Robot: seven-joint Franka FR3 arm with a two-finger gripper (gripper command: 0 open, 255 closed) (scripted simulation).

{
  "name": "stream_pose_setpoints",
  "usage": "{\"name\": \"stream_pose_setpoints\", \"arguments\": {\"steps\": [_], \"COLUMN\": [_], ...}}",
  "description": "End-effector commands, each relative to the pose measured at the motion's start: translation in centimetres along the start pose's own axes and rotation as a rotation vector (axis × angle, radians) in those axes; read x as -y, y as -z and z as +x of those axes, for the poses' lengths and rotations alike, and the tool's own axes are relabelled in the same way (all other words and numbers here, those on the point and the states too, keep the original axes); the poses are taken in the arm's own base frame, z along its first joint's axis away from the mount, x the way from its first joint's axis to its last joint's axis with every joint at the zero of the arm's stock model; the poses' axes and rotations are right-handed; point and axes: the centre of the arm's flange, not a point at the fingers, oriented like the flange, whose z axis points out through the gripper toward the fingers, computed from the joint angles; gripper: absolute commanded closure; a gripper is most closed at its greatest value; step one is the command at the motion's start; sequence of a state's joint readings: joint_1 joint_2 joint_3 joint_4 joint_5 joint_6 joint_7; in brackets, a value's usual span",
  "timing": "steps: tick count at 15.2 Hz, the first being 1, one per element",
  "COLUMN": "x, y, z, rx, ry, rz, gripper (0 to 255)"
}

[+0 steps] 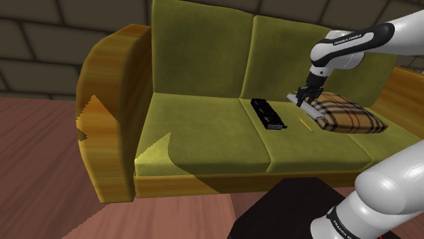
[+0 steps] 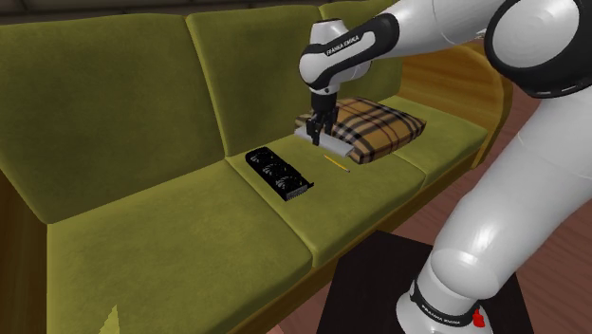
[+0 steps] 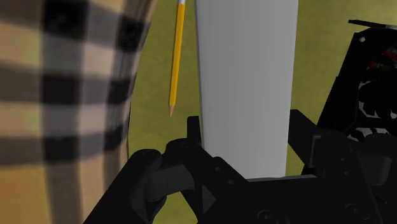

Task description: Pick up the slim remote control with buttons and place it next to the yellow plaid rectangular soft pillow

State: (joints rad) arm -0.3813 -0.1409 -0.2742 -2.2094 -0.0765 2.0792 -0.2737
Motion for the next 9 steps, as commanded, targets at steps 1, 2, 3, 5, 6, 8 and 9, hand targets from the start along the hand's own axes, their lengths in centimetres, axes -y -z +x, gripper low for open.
{"name": "stream_pose_setpoints", "arguments": {"steps": [1, 2, 3, 5, 6, 8, 9], "x": [0.1, 0.1, 0.1, 0.1, 0.1, 0.2, 0.2], "y": [-1.1, -1.7, -2.2, -3.2, -3.8, -4.8, -5.3], "z": [0.0, 0.0, 0.0, 0.0, 0.0, 0.0, 0.0], "rx": [-0.001, -0.001, -0.001, -0.001, -0.001, -0.001, -0.001], "ry": [0.0, 0.0, 0.0, 0.0, 0.0, 0.0, 0.0], "rz": [0.0, 0.0, 0.0, 0.0, 0.0, 0.0, 0.0], "gripper": [255, 255, 255, 255, 255, 255, 255]}}
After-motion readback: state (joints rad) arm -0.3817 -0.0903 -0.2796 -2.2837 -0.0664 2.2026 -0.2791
